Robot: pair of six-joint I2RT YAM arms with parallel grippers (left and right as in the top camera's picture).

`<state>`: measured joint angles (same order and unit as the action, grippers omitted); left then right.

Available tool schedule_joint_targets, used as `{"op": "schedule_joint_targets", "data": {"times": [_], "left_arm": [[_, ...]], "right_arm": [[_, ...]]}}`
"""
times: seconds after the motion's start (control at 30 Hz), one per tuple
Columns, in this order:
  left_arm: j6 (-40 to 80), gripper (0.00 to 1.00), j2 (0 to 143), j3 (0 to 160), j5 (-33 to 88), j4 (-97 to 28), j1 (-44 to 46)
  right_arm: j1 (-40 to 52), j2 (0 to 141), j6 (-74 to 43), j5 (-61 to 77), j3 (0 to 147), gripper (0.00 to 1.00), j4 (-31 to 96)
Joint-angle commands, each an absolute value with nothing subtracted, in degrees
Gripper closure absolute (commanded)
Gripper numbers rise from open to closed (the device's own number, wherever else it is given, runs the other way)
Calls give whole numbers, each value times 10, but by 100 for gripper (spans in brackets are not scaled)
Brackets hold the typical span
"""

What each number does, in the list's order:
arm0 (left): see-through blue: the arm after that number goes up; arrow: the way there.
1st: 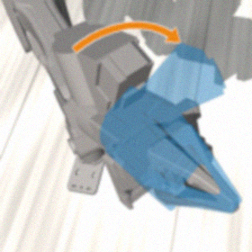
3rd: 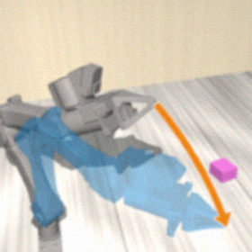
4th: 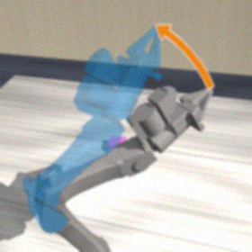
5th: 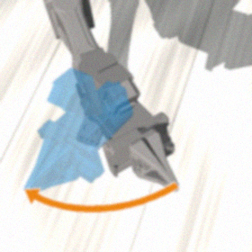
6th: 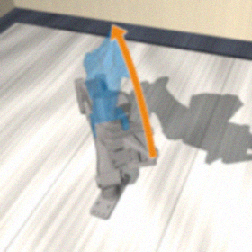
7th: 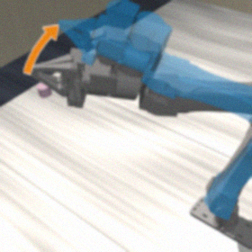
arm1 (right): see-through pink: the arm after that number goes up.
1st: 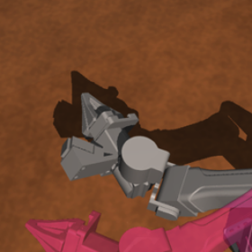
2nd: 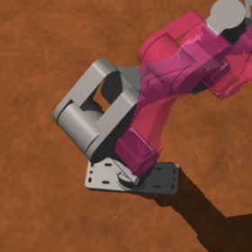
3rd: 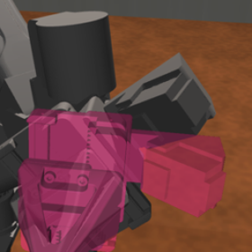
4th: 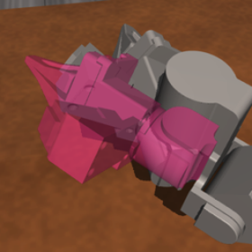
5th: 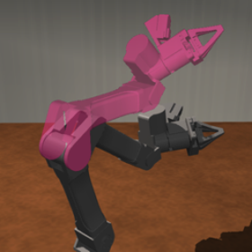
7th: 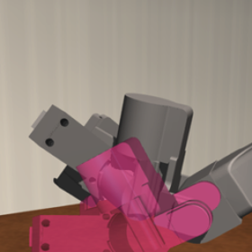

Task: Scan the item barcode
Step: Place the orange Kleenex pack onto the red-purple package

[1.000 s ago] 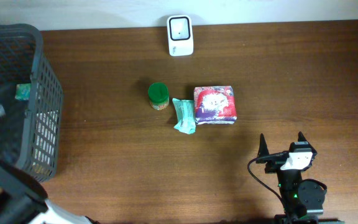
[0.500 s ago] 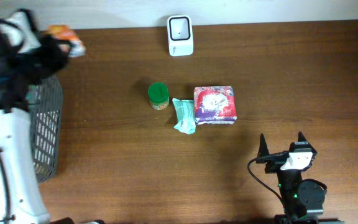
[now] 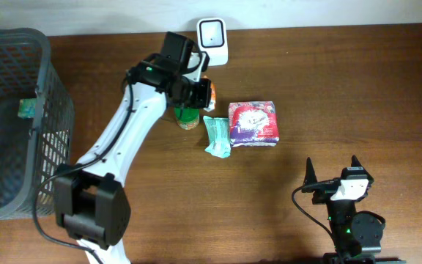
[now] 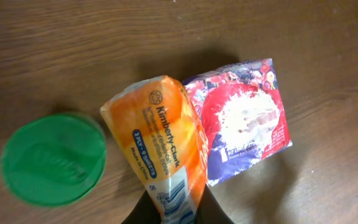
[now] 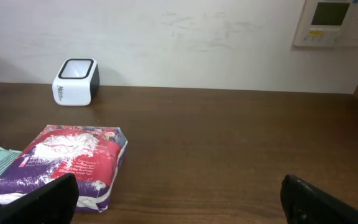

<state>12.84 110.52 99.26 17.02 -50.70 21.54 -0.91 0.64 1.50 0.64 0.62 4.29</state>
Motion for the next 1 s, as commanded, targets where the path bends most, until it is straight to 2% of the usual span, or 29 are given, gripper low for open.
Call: {"op": "schedule_joint_targets", "data": {"times": [0.0,0.13,0.2,0.27,0.3,0.53,0.63,0.67,0.7,0.73,0.77,0.83,0.9,0.97], "left_arm": [[121,85,1141,994,167,-483,244],[121,75,1168,994,166,-467,277],[121,73,1173,994,149,-466,281],[121,57,1173,994,135,-464,281],[121,52,1173,994,135,-464,281],[121,50,1139,1077,143,-508,265],[104,43,1084,1138,110,-565,244],[103,36,1066,1147,79,-582,234],[104,18,1033,1152,34,-604,212],[104,4,1010,1152,17,-619,194],[104,1,986,1152,8,-632,170],[104,1,934,1152,6,-654,99],[104,1,886,1152,4,-680,-21],[104,1,876,1152,-22,-688,-104]], "right_arm": [[-4,3,12,2,3,1,47],[-4,3,12,2,3,1,47],[-4,3,12,2,3,1,47],[-4,3,13,2,3,1,47],[-4,3,13,2,3,1,47],[-4,3,12,2,3,1,47],[-4,3,12,2,3,1,47],[-4,3,12,2,3,1,47],[-4,3,12,2,3,1,47],[-4,3,13,2,3,1,47],[-4,3,12,2,3,1,47],[-4,3,12,2,3,1,47],[-4,3,12,2,3,2,47],[-4,3,12,2,3,1,47]]}}
